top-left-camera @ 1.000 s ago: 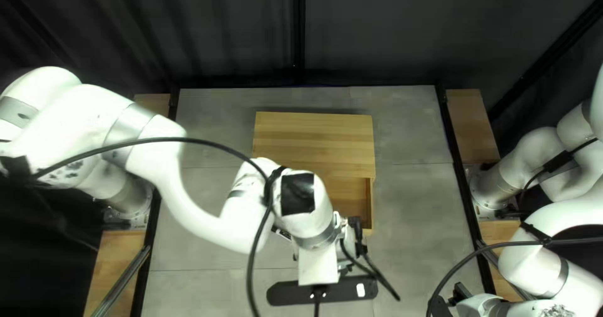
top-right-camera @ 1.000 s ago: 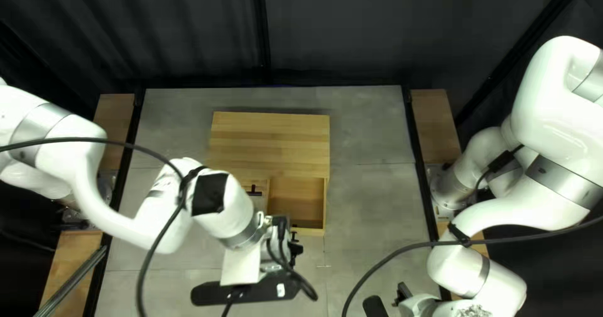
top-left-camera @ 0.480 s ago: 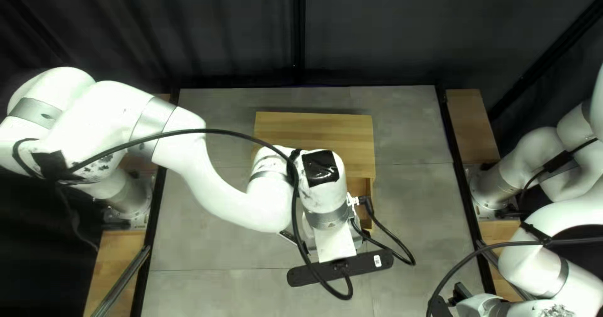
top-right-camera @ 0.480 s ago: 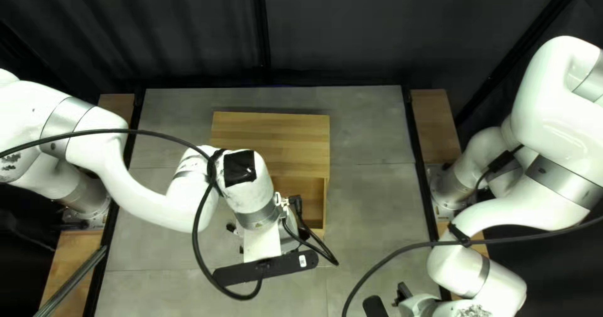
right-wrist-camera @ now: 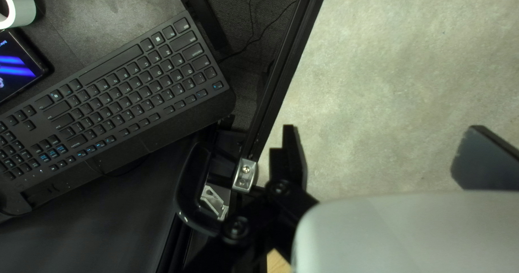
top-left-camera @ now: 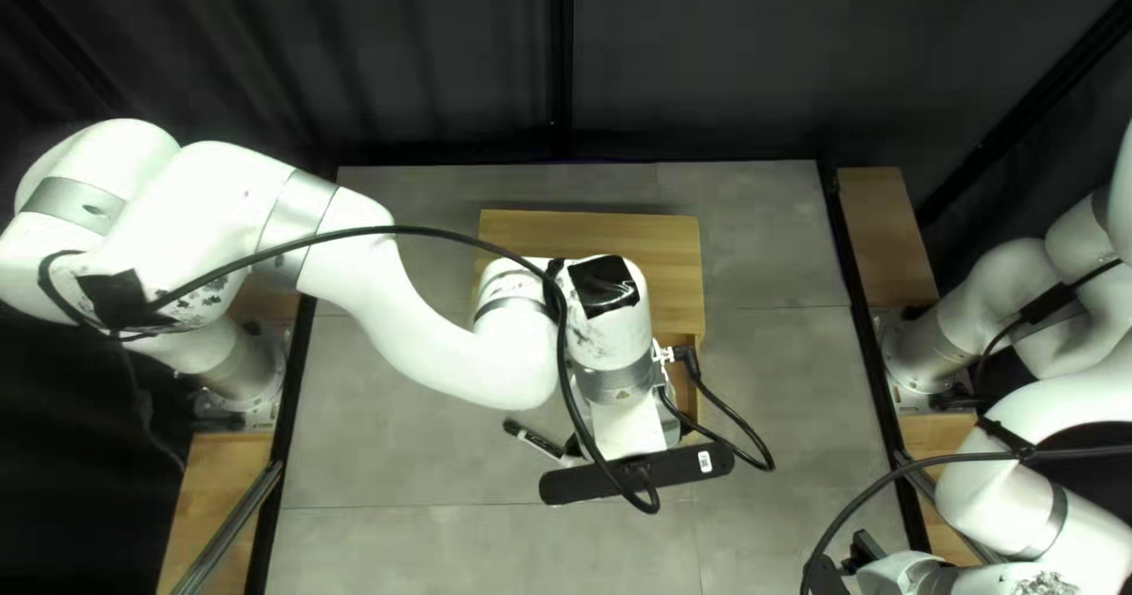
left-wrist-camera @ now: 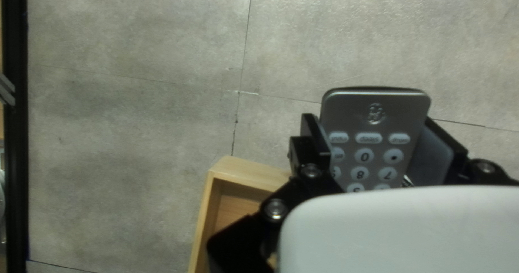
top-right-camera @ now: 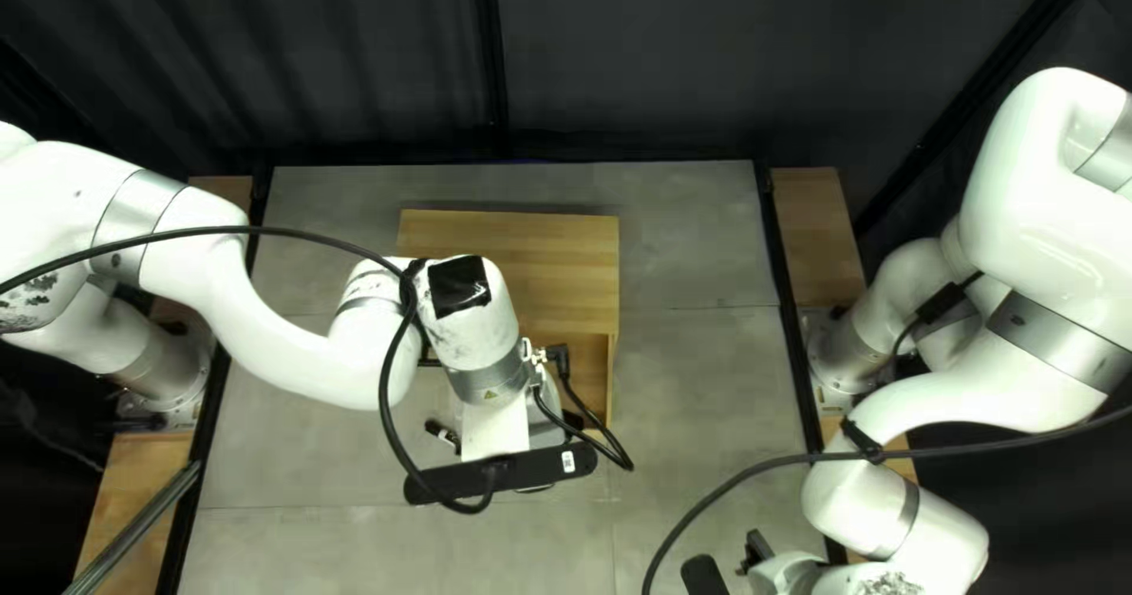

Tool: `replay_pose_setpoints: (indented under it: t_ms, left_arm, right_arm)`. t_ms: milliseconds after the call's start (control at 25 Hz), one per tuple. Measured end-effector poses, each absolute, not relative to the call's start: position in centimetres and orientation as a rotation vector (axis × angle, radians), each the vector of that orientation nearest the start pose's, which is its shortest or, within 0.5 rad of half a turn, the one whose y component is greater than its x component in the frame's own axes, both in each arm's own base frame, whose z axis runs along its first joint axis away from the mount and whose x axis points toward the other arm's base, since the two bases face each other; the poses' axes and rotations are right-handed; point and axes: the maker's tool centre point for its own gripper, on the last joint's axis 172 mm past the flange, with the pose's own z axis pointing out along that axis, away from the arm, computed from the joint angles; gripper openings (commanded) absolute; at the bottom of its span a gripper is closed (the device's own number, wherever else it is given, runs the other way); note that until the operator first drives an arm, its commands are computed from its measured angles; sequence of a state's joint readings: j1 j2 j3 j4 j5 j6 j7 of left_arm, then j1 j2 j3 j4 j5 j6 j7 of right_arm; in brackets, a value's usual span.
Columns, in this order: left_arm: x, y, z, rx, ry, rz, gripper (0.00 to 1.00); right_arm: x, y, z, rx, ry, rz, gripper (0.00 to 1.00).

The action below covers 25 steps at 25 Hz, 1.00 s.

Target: Open drawers and place objects into drawer and close

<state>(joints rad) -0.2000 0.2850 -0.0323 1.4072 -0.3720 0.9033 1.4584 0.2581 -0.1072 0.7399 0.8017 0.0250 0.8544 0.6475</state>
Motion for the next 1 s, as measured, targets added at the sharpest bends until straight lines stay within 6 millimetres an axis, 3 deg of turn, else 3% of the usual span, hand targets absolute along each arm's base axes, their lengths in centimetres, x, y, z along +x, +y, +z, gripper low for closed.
replay_pose_setpoints:
  t_ms: [720, 1000]
  left_arm:
    - [59.7, -18.9, 20.7, -2.378, 2.206, -0.553, 0.0]
    - [59.8, -17.0, 19.8, -2.387, 2.208, -0.514, 0.0]
  right_arm:
    - [23.6, 35.4, 13.8, -3.113, -0.522, -0.091, 1.0]
    - [23.6, 35.4, 13.8, -3.113, -0.522, -0.091, 1.0]
